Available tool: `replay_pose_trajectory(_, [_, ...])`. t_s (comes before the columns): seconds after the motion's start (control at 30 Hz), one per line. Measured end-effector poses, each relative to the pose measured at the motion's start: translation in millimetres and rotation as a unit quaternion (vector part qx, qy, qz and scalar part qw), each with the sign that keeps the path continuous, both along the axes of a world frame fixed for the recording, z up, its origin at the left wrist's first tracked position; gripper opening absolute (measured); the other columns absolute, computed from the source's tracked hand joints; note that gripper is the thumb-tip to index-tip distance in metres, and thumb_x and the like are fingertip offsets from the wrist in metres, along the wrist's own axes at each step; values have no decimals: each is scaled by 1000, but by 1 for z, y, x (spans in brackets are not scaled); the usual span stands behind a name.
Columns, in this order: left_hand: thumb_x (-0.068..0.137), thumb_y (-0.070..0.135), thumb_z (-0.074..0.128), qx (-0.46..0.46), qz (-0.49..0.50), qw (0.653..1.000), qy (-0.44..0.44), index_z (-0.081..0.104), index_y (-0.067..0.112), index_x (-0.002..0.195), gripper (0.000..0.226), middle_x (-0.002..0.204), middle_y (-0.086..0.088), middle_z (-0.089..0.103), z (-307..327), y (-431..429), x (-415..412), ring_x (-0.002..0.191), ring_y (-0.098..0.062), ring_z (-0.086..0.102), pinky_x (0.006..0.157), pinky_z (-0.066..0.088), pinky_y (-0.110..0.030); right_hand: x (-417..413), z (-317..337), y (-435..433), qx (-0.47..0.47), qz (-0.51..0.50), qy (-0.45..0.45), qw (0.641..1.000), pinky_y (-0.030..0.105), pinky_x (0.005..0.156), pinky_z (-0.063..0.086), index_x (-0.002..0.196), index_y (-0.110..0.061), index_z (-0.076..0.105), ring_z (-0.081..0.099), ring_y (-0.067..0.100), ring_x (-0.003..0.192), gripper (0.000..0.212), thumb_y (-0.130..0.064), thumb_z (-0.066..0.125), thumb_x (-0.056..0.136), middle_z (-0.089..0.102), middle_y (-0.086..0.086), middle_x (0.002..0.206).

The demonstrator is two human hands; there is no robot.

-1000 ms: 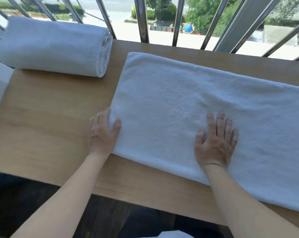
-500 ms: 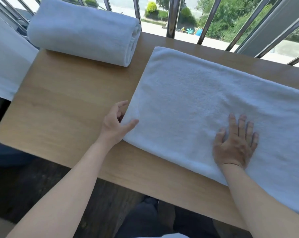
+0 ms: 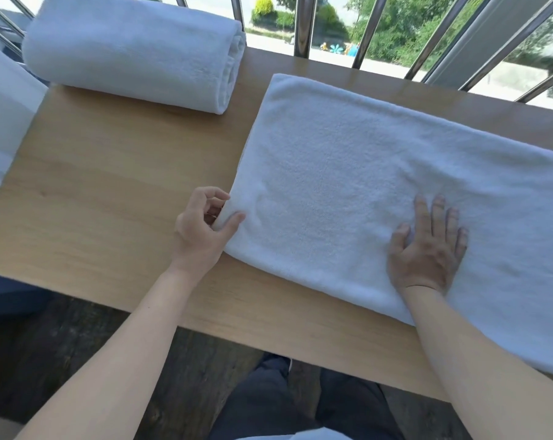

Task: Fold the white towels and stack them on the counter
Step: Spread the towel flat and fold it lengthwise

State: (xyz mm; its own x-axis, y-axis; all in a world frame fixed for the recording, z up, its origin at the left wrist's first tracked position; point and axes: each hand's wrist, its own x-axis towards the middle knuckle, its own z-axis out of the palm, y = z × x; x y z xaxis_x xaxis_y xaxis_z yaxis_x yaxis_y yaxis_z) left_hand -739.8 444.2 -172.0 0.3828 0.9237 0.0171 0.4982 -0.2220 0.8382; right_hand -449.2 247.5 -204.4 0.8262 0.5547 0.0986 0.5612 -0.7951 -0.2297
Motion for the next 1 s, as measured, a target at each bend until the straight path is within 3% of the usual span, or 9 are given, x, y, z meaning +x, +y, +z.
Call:
replay_pose_trajectory(0.17, [91, 37, 69, -28, -38, 997, 59, 46, 48, 108, 31, 89, 17, 60, 0, 5, -3, 77, 1, 60, 65, 43, -7, 1, -3, -1, 4, 2, -2, 1000, 48, 122, 10, 151, -28, 37, 20, 26, 150, 59, -40, 34, 93, 28, 2, 162])
replay_pose_trajectory(0.27, [95, 38, 63, -14, -58, 995, 78, 44, 48, 105, 23, 74, 20, 56, 5, 10, -4, 60, -1, 53, 59, 39, -14, 2, -4, -1, 5, 3, 2, 1000, 48, 122, 9, 151, -29, 36, 18, 25, 151, 59, -41, 33, 94, 26, 1, 163])
replay_pose_trajectory(0.4, [95, 44, 59, 6, -108, 982, 154, 44, 38, 118, 27, 76, 12, 56, 9, 13, 0, 62, -3, 55, 59, 39, -26, 2, -3, -2, 4, 4, 3, 1000, 48, 122, 9, 151, -29, 36, 18, 26, 151, 59, -42, 33, 94, 26, 1, 163])
replay_pose_trajectory(0.53, [93, 49, 62, 5, -40, 982, 186, 41, 31, 124, 42, 88, 8, 63, 7, 13, 4, 79, -18, 60, 69, 45, -35, 1, -1, -1, 3, 5, 6, 1000, 48, 122, 9, 151, -29, 35, 18, 26, 151, 59, -41, 33, 94, 26, 1, 163])
replay_pose_trajectory(0.63, [93, 49, 61, -9, -5, 977, 213, 42, 28, 128, 45, 89, 10, 60, 2, 9, 6, 83, -18, 58, 71, 43, -35, 0, 0, -1, 2, 5, 5, 1000, 48, 122, 9, 151, -29, 36, 18, 26, 150, 58, -40, 34, 94, 27, 2, 162])
replay_pose_trajectory(0.73, [93, 39, 62, 52, -2, 976, 213, 49, 20, 127, 40, 116, 4, 58, -2, 2, 10, 104, -18, 54, 86, 48, -40, 0, 3, 0, -1, 5, 12, 1000, 48, 122, 9, 152, -29, 35, 17, 25, 151, 59, -40, 33, 94, 26, 2, 163])
replay_pose_trajectory(0.87, [95, 19, 64, 221, -87, 942, 237, 58, 9, 131, 37, 142, -10, 54, -8, -8, 29, 134, -30, 47, 107, 34, -43, -2, 7, 0, -5, 8, 15, 1000, 48, 123, 8, 152, -27, 35, 17, 27, 151, 60, -40, 33, 94, 25, 3, 163])
replay_pose_trajectory(1.0, [102, 34, 46, 182, -288, 911, 234, 43, 16, 151, 52, 162, -5, 30, -13, -38, 79, 152, -26, 20, 122, 19, -46, -4, 9, 2, -15, 12, 16, 1000, 51, 122, 10, 153, -25, 35, 18, 29, 151, 60, -38, 34, 95, 25, 6, 163])
